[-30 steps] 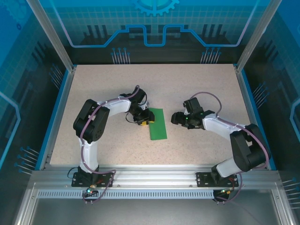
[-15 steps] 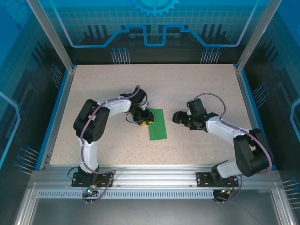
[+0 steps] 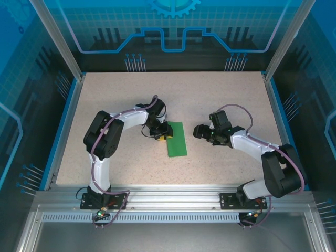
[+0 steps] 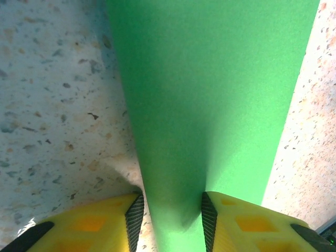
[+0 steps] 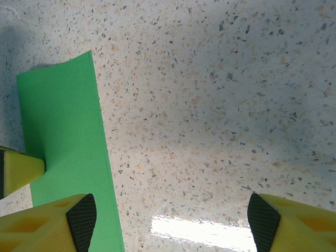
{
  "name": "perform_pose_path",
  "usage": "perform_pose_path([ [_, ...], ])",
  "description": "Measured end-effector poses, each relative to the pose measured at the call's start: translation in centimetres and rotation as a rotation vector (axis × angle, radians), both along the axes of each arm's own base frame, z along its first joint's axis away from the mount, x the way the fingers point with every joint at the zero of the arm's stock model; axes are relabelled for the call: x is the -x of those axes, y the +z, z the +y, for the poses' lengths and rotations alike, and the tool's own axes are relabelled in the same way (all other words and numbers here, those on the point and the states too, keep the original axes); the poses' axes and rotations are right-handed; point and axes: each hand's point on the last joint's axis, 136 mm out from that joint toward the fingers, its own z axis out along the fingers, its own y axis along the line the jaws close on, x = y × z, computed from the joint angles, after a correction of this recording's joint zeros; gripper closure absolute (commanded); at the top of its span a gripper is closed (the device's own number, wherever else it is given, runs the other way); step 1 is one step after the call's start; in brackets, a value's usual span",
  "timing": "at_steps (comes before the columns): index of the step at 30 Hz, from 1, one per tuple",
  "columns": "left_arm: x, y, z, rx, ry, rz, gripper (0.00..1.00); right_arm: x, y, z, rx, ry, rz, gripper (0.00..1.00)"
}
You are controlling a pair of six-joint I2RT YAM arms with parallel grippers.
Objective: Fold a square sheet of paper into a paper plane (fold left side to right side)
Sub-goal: First fold in half a square sheet of paper at the center of the table.
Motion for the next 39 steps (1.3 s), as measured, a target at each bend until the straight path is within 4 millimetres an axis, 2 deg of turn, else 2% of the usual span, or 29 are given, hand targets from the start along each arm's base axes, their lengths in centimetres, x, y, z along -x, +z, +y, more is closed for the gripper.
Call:
perform_pose_path([
  [39, 0.06, -0.07, -0.22, -0.027, -0.014, 0.017, 0.58, 0.48, 0.23, 0.69, -0.037, 0.031, 0.008, 0.20],
])
